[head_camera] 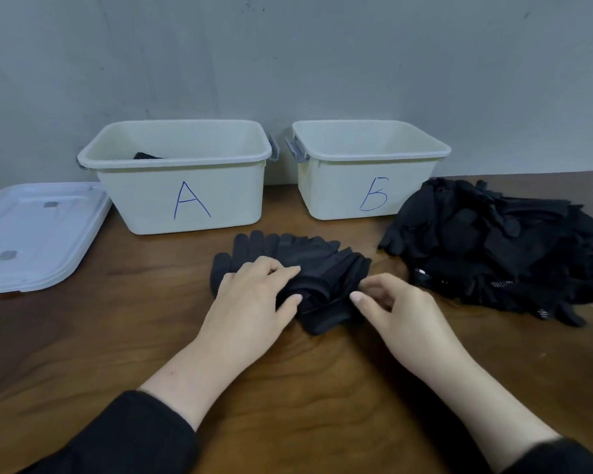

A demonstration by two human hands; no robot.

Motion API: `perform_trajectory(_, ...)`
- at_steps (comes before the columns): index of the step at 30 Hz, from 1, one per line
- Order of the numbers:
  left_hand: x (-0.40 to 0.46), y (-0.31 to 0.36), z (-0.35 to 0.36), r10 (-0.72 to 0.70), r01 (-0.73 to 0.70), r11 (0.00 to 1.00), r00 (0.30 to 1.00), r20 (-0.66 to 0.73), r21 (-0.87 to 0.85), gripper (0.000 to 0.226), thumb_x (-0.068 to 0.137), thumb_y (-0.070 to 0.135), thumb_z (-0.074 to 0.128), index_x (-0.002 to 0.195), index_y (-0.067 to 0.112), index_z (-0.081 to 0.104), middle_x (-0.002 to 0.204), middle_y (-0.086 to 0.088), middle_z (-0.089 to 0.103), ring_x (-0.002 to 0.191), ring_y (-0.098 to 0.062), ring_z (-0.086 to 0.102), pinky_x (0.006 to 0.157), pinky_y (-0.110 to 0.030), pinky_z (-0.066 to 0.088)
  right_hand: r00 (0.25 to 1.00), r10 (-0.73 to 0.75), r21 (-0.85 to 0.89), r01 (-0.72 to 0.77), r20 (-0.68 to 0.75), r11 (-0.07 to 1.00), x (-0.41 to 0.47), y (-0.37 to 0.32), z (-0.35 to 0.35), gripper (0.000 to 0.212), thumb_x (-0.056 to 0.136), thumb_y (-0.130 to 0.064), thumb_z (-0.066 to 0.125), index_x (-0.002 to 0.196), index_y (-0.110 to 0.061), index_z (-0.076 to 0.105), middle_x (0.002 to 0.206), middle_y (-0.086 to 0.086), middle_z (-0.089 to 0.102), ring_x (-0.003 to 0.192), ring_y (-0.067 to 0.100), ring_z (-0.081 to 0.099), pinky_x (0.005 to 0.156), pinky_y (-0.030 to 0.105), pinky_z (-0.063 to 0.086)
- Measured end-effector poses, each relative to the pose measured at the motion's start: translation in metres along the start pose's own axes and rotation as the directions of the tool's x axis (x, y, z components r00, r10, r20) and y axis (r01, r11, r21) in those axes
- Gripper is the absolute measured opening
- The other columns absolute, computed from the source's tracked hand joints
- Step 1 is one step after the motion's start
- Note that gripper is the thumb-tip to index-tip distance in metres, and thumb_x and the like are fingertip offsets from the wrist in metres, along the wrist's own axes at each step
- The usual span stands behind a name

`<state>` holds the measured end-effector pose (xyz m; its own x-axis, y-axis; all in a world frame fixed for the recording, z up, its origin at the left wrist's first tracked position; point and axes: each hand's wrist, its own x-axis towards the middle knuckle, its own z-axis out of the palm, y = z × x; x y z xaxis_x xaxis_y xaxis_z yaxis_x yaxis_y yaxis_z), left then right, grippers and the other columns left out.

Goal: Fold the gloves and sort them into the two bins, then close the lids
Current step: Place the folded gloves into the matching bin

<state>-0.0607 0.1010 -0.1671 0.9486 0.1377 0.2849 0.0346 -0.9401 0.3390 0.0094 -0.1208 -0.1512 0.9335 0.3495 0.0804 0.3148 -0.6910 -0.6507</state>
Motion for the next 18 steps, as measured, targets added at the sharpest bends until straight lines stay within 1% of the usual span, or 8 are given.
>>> perform_trajectory(2, 0.003, -0.003, 0.005, 0.018, -0.018, 0.999, 1.000, -0.003, 0.044, 0.041, 0.100, 0.047, 0.051, 0.139, 0.037, 0.055, 0.127, 0.016, 0.051, 0.117, -0.010, 0.045, 0.099, -0.032, 0.033, 0.997, -0.064, -0.034, 0.065, 0.040, 0.997, -0.003, 0.000, 0.005, 0.044, 0.090, -0.055, 0.065, 0.130, -0.036, 0.060, 0.102, -0.021, 0.064, 0.097, -0.002, 0.058, 0.079, 0.012, 0.046)
perform_trajectory(5, 0.012, -0.001, 0.010, 0.039, -0.037, 0.998, 0.998, -0.055, 0.051, 0.027, 0.098, 0.046, 0.056, 0.116, 0.032, 0.069, 0.111, 0.013, 0.058, 0.103, -0.014, 0.051, 0.088, -0.030, 0.031, 0.989, -0.146, -0.100, 0.148, 0.036, 0.984, -0.003, 0.004, 0.011, 0.053, 0.088, -0.055, 0.068, 0.134, -0.028, 0.063, 0.098, -0.018, 0.057, 0.095, 0.000, 0.053, 0.078, 0.009, 0.042)
perform_trajectory(8, 0.017, 0.005, 0.010, 0.053, -0.051, 0.999, 0.981, -0.185, 0.016, 0.019, 0.097, 0.039, 0.057, 0.098, 0.026, 0.071, 0.094, 0.010, 0.061, 0.088, -0.017, 0.055, 0.082, -0.033, 0.037, 0.987, -0.159, -0.102, 0.159, 0.006, 0.982, -0.002, 0.008, 0.015, 0.054, 0.089, -0.054, 0.067, 0.134, -0.024, 0.065, 0.098, -0.017, 0.057, 0.095, 0.002, 0.052, 0.080, 0.010, 0.040)
perform_trajectory(10, 0.016, 0.010, 0.008, 0.060, -0.070, 0.997, 0.963, -0.264, -0.029, 0.021, 0.096, 0.039, 0.056, 0.095, 0.025, 0.071, 0.089, 0.011, 0.061, 0.082, -0.014, 0.055, 0.080, -0.034, 0.041, 0.987, -0.162, -0.097, 0.161, -0.002, 0.982, -0.001, 0.011, 0.017, 0.054, 0.089, -0.054, 0.067, 0.135, -0.024, 0.065, 0.100, -0.017, 0.057, 0.096, 0.003, 0.052, 0.084, 0.015, 0.042)
perform_trajectory(12, 0.011, 0.018, 0.006, 0.075, -0.103, 0.992, 0.952, -0.298, -0.079, 0.023, 0.095, 0.040, 0.055, 0.094, 0.025, 0.072, 0.088, 0.012, 0.061, 0.081, -0.012, 0.054, 0.081, -0.034, 0.043, 0.987, -0.158, -0.066, 0.157, 0.002, 0.985, 0.000, 0.013, 0.017, 0.049, 0.091, -0.050, 0.067, 0.132, -0.025, 0.067, 0.099, -0.017, 0.059, 0.095, 0.003, 0.054, 0.084, 0.018, 0.043)
perform_trajectory(15, 0.004, 0.033, 0.003, 0.105, -0.134, 0.985, 0.966, -0.238, -0.108, 0.027, 0.095, 0.046, 0.052, 0.096, 0.028, 0.072, 0.091, 0.015, 0.060, 0.086, -0.007, 0.053, 0.084, -0.031, 0.041, 0.995, -0.101, 0.033, 0.102, -0.022, 0.994, 0.001, 0.016, 0.012, 0.019, 0.098, -0.036, 0.063, 0.114, -0.034, 0.072, 0.091, -0.017, 0.066, 0.088, 0.000, 0.062, 0.072, 0.011, 0.045)
perform_trajectory(17, -0.002, 0.039, 0.005, 0.138, -0.146, 0.987, 0.984, -0.108, -0.061, 0.032, 0.095, 0.053, 0.048, 0.104, 0.032, 0.071, 0.102, 0.017, 0.059, 0.095, -0.005, 0.051, 0.090, -0.030, 0.040, 0.997, -0.033, 0.122, 0.042, -0.070, 0.992, 0.002, 0.018, 0.007, 0.014, 0.102, -0.032, 0.055, 0.104, -0.037, 0.068, 0.084, -0.017, 0.068, 0.081, -0.008, 0.063, 0.063, 0.009, 0.043)
perform_trajectory(18, -0.004, 0.039, 0.006, 0.149, -0.151, 0.987, 0.988, -0.040, -0.049, 0.035, 0.095, 0.056, 0.048, 0.113, 0.034, 0.069, 0.111, 0.019, 0.057, 0.102, -0.004, 0.050, 0.094, -0.030, 0.039, 0.996, -0.008, 0.163, 0.023, -0.089, 0.986, 0.003, 0.019, 0.006, 0.015, 0.103, -0.035, 0.052, 0.104, -0.038, 0.066, 0.085, -0.017, 0.069, 0.082, -0.009, 0.063, 0.063, 0.009, 0.042)
